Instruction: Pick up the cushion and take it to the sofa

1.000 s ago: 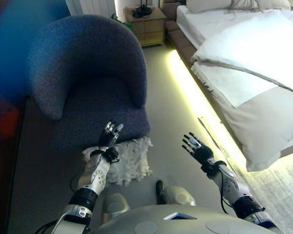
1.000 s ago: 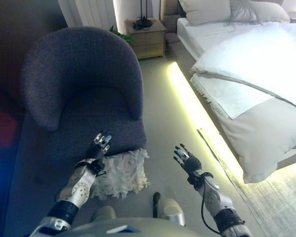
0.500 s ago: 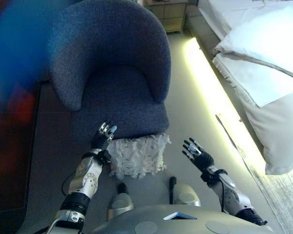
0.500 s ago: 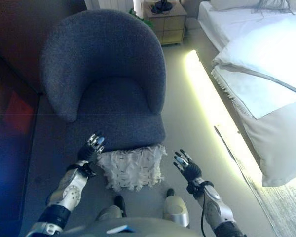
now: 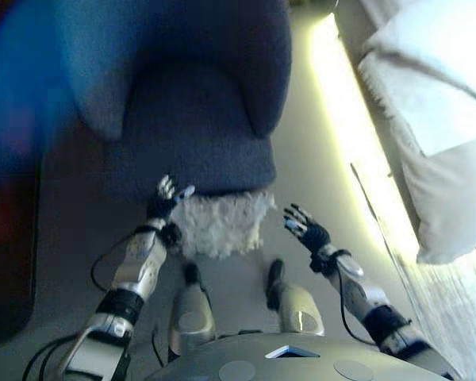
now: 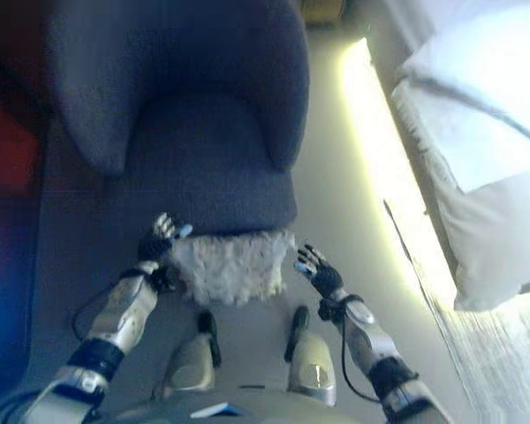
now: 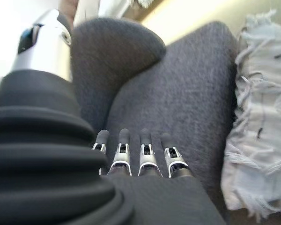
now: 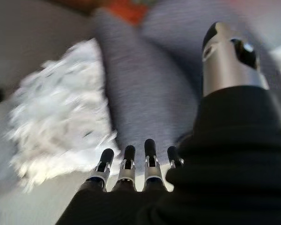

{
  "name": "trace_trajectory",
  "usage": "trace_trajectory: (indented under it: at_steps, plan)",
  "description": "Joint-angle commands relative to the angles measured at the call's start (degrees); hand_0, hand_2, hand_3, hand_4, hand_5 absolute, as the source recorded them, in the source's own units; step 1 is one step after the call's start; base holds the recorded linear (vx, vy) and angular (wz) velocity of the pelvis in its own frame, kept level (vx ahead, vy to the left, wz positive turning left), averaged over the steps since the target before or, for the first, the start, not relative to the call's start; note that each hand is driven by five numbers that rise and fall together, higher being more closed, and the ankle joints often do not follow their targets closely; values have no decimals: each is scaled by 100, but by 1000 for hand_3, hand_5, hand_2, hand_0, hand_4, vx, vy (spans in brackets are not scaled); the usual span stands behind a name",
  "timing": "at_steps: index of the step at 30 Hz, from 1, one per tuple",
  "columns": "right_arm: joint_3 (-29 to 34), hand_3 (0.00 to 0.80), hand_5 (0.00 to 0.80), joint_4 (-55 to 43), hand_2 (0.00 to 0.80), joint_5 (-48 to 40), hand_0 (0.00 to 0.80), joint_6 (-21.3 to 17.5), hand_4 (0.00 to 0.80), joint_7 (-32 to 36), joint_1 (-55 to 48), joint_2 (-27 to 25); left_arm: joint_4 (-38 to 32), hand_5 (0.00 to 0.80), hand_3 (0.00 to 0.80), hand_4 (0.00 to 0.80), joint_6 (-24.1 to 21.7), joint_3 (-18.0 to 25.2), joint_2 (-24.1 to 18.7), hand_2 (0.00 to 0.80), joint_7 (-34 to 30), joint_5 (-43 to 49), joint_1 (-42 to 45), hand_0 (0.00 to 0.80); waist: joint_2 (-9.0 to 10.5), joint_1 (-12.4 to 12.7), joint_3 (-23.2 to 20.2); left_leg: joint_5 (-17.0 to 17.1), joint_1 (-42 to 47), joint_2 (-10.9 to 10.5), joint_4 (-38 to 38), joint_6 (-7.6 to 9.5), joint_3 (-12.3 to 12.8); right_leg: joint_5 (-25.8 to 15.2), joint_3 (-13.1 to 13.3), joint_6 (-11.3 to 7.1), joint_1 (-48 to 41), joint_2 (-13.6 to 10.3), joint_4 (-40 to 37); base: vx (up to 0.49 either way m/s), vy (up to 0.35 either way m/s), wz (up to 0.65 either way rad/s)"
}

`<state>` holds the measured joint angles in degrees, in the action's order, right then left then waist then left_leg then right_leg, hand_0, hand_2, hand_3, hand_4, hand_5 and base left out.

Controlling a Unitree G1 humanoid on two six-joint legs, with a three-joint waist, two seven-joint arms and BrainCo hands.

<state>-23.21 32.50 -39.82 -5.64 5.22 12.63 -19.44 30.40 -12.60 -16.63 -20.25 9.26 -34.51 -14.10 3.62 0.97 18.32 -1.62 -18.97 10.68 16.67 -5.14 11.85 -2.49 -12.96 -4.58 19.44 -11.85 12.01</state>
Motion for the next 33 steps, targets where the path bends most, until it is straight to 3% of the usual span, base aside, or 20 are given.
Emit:
trace_trajectory:
  at_steps: [1, 6, 7, 12, 20, 26, 33]
  plan:
    - [-23, 0, 0, -275, 0, 336, 0, -537, 0, -424, 345, 40, 96, 0, 0, 0, -673, -225, 73, 0, 217, 171, -408, 0, 59, 141, 213, 158, -855, 50, 409, -126, -590, -13, 160, -335, -181, -605, 38, -93, -34, 6]
    - [-142, 0, 0, 132, 0, 528, 0, -495, 0, -529, 1450, -14, 979, 0, 0, 0, -1422, -270, 473, 0, 258, -204, -1185, 0, -138, 89, 691, 175, -1734, -21, 848, -141, -775, 270, 321, -247, 1059, -692, 968, -146, 47, 3]
    - [-172, 0, 0, 158, 0, 530, 0, -499, 0, -542, 1567, -12, 1023, 0, 0, 0, -1481, -269, 506, 0, 311, -209, -1291, 0, -159, 88, 786, 37, -1813, -7, 978, -187, -810, 398, 364, -262, 1203, -666, 1149, -121, 10, 6]
    - [-187, 0, 0, 577, 0, 572, 0, -378, 0, -735, 2348, -51, 1352, 0, 0, 0, -1523, -225, 625, 0, 446, -548, -2044, 0, -284, 4, 1132, -110, -2669, -29, 1632, -215, -924, 451, 534, -203, 2250, -702, 1829, -92, -12, 8]
    - [179, 0, 0, 1397, 0, 476, 0, -284, 0, -927, 2964, -212, 1900, 0, 0, 0, -1552, 157, 404, 0, 380, -1052, -2455, 0, -467, -39, 1148, -410, -3898, -46, 2461, -148, -1066, 633, 867, -128, 3663, -682, 2890, 2, -2, 2]
    - [191, 0, 0, 1464, 0, 488, 0, -155, 0, -1150, 3305, -547, 1837, 0, 0, 0, -1486, 401, 47, 0, 177, -1440, -2517, 0, -568, -19, 1148, -594, -4850, -69, 3126, -50, -1120, 740, 1036, -37, 4696, -663, 3682, 1, 5, 7]
    - [568, 0, 0, 1211, 0, -20, 0, -267, 0, -1329, 3020, -671, 1246, 0, 0, 0, -1730, 636, -22, 0, 434, -1248, -2147, 0, -632, 44, 1148, -763, -5510, -148, 3599, 33, -1172, 907, 1081, 35, 5375, -705, 4185, 15, 6, 9]
